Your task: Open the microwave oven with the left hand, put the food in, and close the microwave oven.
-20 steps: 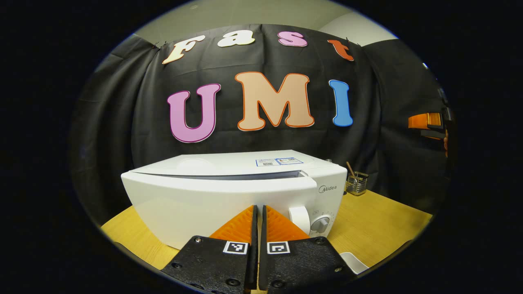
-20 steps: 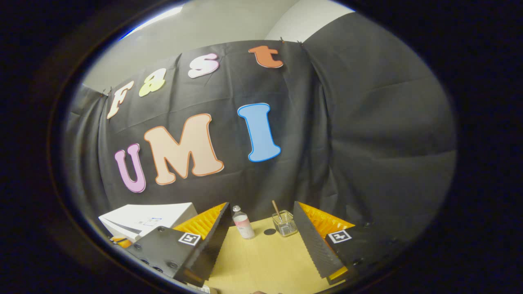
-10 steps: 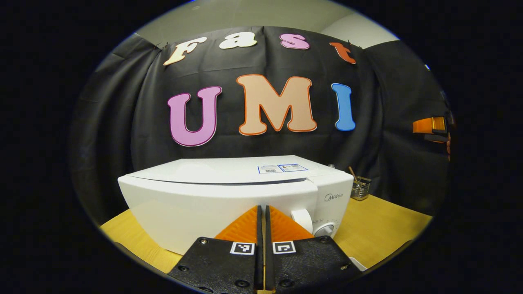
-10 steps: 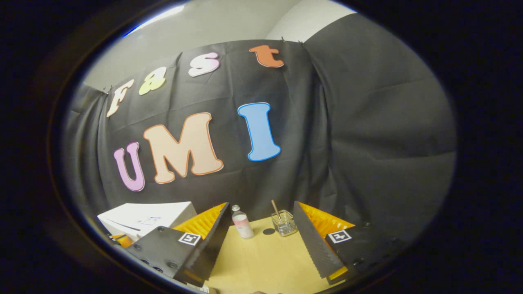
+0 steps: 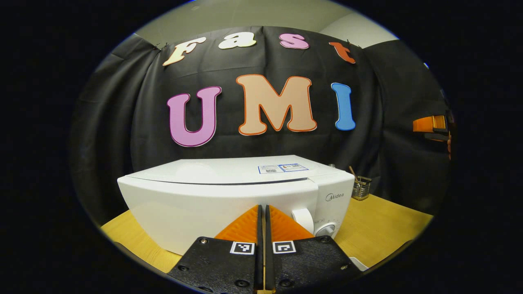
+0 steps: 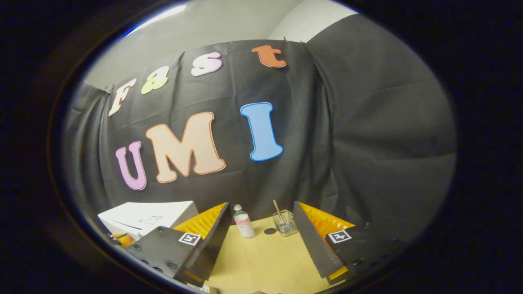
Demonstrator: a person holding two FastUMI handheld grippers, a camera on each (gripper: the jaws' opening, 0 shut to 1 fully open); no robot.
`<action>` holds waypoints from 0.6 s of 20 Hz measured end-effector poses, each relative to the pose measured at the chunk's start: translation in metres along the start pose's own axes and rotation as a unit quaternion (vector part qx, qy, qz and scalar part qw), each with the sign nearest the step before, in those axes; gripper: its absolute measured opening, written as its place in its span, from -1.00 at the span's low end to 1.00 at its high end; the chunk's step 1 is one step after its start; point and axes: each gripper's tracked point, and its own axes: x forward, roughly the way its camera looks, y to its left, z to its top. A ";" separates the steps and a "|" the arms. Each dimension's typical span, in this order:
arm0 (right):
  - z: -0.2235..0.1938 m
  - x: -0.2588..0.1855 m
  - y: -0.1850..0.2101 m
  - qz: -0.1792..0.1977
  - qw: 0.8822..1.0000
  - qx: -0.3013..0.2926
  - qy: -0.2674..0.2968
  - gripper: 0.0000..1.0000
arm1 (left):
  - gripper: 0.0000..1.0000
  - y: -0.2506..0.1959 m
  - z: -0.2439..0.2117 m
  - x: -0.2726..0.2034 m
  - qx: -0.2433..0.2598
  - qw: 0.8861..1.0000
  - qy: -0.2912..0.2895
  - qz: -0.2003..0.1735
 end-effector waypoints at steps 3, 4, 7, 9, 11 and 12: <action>0.004 -0.008 0.008 0.012 1.000 -0.004 -0.006 0.82 | -0.96 0.001 -0.001 0.000 -0.006 1.000 0.001 -0.005; 0.004 -0.010 0.013 0.018 1.000 -0.007 -0.008 0.82 | -0.96 0.001 -0.001 0.002 -0.010 1.000 -0.001 -0.007; 0.003 -0.014 0.028 0.035 0.999 -0.014 -0.008 0.83 | -0.96 0.003 -0.001 0.004 -0.013 1.000 0.002 -0.001; 0.002 -0.014 0.036 0.045 0.999 -0.017 -0.009 0.94 | -0.95 0.001 -0.010 0.005 -0.012 1.000 0.013 -0.003; 0.003 -0.017 0.042 0.053 0.998 -0.019 -0.011 0.93 | -0.96 0.000 -0.002 0.006 -0.015 1.000 0.003 -0.006; 0.003 -0.019 0.046 0.057 0.998 -0.022 -0.013 0.93 | -0.96 0.000 -0.003 0.006 -0.013 1.000 0.010 0.002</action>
